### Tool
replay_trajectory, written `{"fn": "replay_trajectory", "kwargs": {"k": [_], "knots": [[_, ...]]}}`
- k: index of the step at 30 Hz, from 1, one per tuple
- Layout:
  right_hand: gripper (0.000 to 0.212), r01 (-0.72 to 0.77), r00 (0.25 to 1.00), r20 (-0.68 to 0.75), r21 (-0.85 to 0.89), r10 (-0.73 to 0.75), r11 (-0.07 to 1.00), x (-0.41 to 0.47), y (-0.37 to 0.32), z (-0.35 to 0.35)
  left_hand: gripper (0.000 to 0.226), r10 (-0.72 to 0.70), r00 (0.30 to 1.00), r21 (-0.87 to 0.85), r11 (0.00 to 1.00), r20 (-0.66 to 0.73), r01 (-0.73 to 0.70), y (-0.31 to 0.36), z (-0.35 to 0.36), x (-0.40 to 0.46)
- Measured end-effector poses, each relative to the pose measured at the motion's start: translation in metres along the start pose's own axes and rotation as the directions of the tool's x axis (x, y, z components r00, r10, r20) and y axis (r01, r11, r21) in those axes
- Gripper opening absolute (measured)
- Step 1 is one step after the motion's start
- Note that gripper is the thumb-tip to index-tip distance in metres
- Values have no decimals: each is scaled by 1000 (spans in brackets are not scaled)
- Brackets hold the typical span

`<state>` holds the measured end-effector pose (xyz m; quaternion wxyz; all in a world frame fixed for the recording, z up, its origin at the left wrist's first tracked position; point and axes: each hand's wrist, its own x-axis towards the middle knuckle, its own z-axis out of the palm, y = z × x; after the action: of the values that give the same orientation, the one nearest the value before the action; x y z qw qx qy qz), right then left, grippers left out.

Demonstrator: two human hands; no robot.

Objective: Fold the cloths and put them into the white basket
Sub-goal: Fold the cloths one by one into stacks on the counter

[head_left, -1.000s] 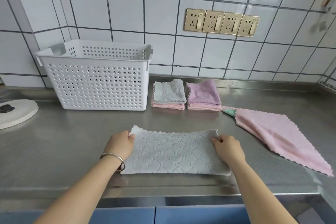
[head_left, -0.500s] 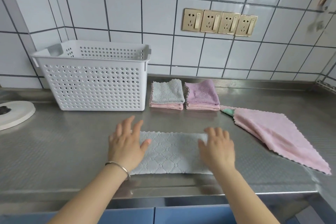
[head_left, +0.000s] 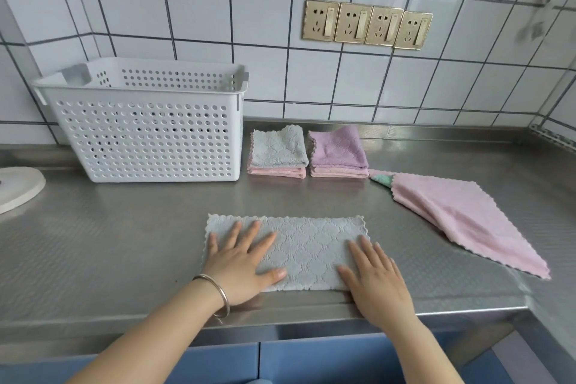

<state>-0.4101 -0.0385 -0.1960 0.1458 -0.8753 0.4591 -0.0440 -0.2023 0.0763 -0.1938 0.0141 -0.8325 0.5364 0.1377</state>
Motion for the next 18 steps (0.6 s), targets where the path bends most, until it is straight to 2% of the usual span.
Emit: {"fn": "replay_trajectory", "kwargs": {"k": [2,4,6,11,13,14,16,17,18], "knots": [[65,-64,992,-94,167,80,984,-4,2,-7,92,-22,999,-8,1000,43,22,1,-5,-1],[66,-137,962,-168,385,215,913,-5,3,-12,81,-17,998,-37,999,54,19,9,-10,1],[68,-197,937,-150,523,317,830,-4,2,-18,80,39,998,-29,999,46,-37,19,-12,6],[75,-362,917,69,564,394,742,6,-2,-30,81,162,986,19,987,27,-162,34,-2,15],[73,-386,910,82,532,407,754,5,-8,-35,80,160,987,24,987,29,-161,34,1,16],[72,-367,912,29,502,408,783,4,-11,-36,80,159,987,20,987,37,-160,34,0,16],[68,-268,915,-195,364,354,892,3,-23,-32,75,176,984,-48,984,30,-174,37,-8,12],[66,-191,899,-336,279,282,941,2,-32,-28,70,170,985,-155,973,-4,-169,38,-13,13],[63,-84,872,-459,206,172,975,2,-43,-23,65,145,988,-346,925,-58,-156,39,-18,15]]}}
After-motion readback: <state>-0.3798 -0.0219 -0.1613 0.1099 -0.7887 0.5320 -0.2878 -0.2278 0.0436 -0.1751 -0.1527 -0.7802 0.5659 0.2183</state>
